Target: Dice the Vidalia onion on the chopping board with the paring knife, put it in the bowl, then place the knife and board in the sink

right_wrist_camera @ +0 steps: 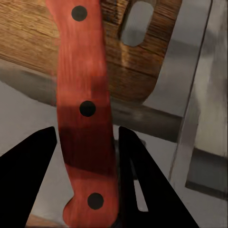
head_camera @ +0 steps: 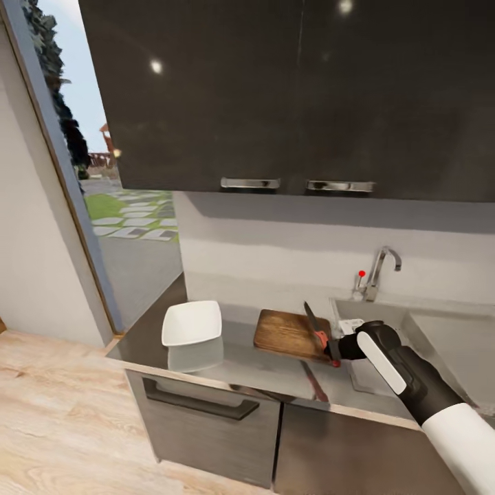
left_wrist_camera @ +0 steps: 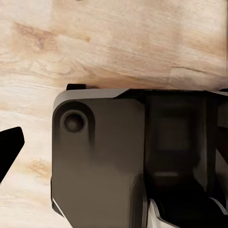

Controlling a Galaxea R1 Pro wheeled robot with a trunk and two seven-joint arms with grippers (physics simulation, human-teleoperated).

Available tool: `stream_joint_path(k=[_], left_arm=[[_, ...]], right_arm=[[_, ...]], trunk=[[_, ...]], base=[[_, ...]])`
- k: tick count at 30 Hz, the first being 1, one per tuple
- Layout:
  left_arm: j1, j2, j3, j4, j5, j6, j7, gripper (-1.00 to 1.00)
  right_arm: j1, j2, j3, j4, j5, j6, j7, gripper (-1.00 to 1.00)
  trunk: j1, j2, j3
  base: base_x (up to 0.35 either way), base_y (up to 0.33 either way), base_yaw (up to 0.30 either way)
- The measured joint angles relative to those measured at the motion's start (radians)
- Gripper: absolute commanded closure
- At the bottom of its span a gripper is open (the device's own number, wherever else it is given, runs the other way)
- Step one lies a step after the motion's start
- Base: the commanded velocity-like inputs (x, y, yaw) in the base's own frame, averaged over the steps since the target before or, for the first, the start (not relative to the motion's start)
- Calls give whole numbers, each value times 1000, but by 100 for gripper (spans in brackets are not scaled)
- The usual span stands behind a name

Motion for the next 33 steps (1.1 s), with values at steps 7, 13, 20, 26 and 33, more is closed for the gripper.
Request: stream_joint_path(k=[7,13,20,26,33], left_arm=[[0,0,0,0,0,0,0,-100],[0,0,0,-1,0,0,0,-100],[0,0,0,-1,0,1,0,-100],[0,0,0,-1,0,1,0,-100],[0,0,0,-1,0,1,0,-100]], right_arm=[[0,-13,-1,0,1,0,0,100],[0,-24,-43,0,1,0,0,100],[0,-25,-49,0,0,0,0,100],[-1,-25,-49,0,0,0,-1,100],[-1,-25,-49,0,4,0,-2,100]], trunk=[[0,0,7],[0,-1,12],[0,-1,18],[0,-2,23],[0,-2,29]], base=[[0,0,-255],[0,0,-255],[0,0,-255],[0,0,-214],[0,0,-213]])
